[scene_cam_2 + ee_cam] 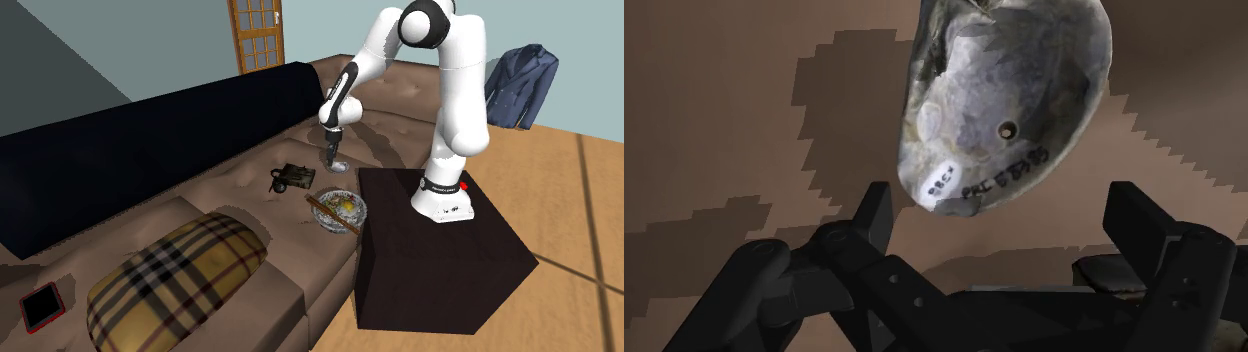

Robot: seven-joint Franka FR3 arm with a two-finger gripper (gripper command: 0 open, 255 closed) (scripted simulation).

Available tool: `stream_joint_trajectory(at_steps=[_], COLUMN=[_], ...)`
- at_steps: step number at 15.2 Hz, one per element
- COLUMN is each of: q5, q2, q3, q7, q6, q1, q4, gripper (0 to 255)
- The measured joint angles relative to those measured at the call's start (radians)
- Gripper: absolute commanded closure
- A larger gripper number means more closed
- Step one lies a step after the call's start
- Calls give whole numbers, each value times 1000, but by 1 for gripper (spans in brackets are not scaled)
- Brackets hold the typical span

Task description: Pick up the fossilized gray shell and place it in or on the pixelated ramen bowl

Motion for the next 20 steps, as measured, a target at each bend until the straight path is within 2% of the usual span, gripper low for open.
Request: stream_joint_trajectory(at_steps=[6,7,16,17,18,20], q5=[12,12,12,12,12,-46], q2=[10,10,10,10,10,-19], q3=[6,6,6,6,6,-51], q7=[-11,-11,-11,-11,-11,86], q6=[7,7,7,7,7,20], q1=[-7,-7,-7,-7,-7,34], q4=[0,0,0,0,0,-32], gripper=[0,255,255,0,0,0])
